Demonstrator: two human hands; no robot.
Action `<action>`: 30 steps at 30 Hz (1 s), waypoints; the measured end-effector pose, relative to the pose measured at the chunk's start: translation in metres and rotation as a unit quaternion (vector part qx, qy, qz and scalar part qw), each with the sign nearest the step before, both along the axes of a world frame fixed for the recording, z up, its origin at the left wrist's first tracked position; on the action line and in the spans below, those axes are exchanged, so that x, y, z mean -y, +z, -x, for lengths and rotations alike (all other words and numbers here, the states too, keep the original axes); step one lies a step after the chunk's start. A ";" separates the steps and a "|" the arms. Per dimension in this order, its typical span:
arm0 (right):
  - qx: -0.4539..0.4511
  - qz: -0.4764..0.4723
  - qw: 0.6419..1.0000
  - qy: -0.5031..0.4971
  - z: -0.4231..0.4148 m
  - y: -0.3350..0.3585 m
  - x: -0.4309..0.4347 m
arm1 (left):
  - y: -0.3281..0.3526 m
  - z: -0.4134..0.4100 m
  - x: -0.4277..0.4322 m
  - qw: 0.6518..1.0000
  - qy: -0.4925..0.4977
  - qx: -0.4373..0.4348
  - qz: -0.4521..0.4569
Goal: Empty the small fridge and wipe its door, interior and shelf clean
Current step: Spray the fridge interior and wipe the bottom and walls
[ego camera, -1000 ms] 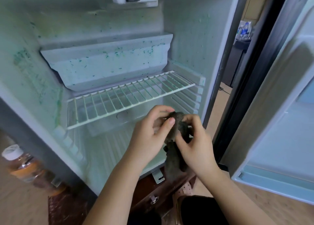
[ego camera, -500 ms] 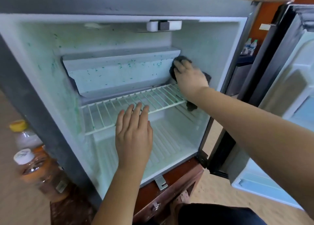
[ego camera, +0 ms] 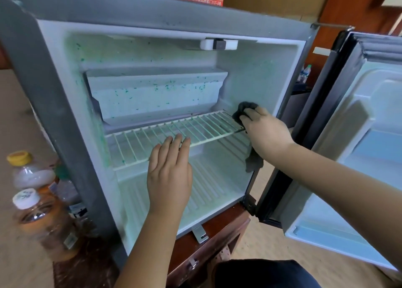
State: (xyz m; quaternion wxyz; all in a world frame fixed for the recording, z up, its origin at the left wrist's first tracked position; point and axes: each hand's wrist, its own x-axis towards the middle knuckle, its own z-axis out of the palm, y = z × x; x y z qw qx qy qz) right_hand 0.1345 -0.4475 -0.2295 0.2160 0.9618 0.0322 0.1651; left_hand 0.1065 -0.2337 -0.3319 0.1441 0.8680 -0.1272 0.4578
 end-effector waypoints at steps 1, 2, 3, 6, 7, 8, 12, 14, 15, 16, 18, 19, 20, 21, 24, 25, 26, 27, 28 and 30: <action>0.004 0.003 1.000 0.001 0.004 0.000 0.003 | 0.000 0.000 0.000 1.000 -0.001 -0.002 0.001; 0.007 0.001 1.000 0.005 0.004 0.000 0.006 | 0.000 0.000 -0.001 1.000 -0.003 -0.005 0.000; 0.007 -0.005 1.000 0.011 0.002 0.001 0.008 | 0.000 0.000 -0.001 1.000 -0.005 -0.010 -0.003; 0.016 -0.081 0.996 0.021 0.005 0.000 0.011 | 0.003 0.003 -0.004 0.999 -0.021 -0.028 -0.008; 0.031 -0.129 0.991 0.027 0.011 -0.004 0.011 | 0.005 0.006 -0.005 0.999 -0.030 -0.038 -0.007; 0.043 -0.186 0.981 0.032 0.018 -0.012 0.011 | 0.008 0.008 -0.006 0.998 -0.040 -0.048 -0.006; -0.011 -0.339 0.940 0.047 0.048 -0.072 -0.007 | 0.018 0.017 -0.009 0.993 -0.063 -0.096 0.000; -0.083 -0.359 0.929 0.041 0.044 -0.105 -0.018 | 0.023 0.020 -0.010 0.990 -0.064 -0.125 -0.015; -0.106 -0.379 0.919 0.031 0.039 -0.117 -0.022 | 0.025 0.021 -0.012 0.987 -0.064 -0.142 -0.026; -0.116 -0.405 0.906 0.020 0.034 -0.126 -0.026 | 0.028 0.022 -0.013 0.984 -0.065 -0.161 -0.037; -0.138 -0.448 0.883 0.008 0.024 -0.138 -0.032 | 0.034 0.025 -0.016 0.977 -0.066 -0.195 -0.060; -0.166 -0.452 0.876 0.015 0.022 -0.141 -0.034 | 0.037 0.027 -0.017 0.973 -0.067 -0.209 -0.072; -0.203 -0.445 0.872 0.027 0.021 -0.143 -0.036 | 0.039 0.029 -0.017 0.969 -0.069 -0.221 -0.083; -0.236 -0.428 0.871 0.040 0.022 -0.142 -0.037 | 0.041 0.030 -0.018 0.966 -0.070 -0.232 -0.093; -0.192 -0.404 0.890 0.081 0.030 -0.125 -0.029 | 0.052 0.033 -0.019 0.955 -0.069 -0.274 -0.096; -0.137 -0.412 0.895 0.099 0.034 -0.114 -0.022 | 0.058 0.032 -0.017 0.950 -0.064 -0.289 -0.096; -0.078 -0.425 0.894 0.120 0.039 -0.101 -0.015 | 0.064 0.028 -0.014 0.945 -0.058 -0.304 -0.102; -0.026 -0.438 0.887 0.146 0.043 -0.088 -0.008 | 0.070 0.022 -0.010 0.940 -0.050 -0.319 -0.113; 0.016 -0.444 0.878 0.176 0.045 -0.075 -0.002 | 0.076 0.013 -0.004 0.933 -0.043 -0.336 -0.124; 0.068 -0.438 0.871 0.211 0.041 -0.045 0.004 | 0.084 -0.008 0.009 0.917 -0.030 -0.372 -0.144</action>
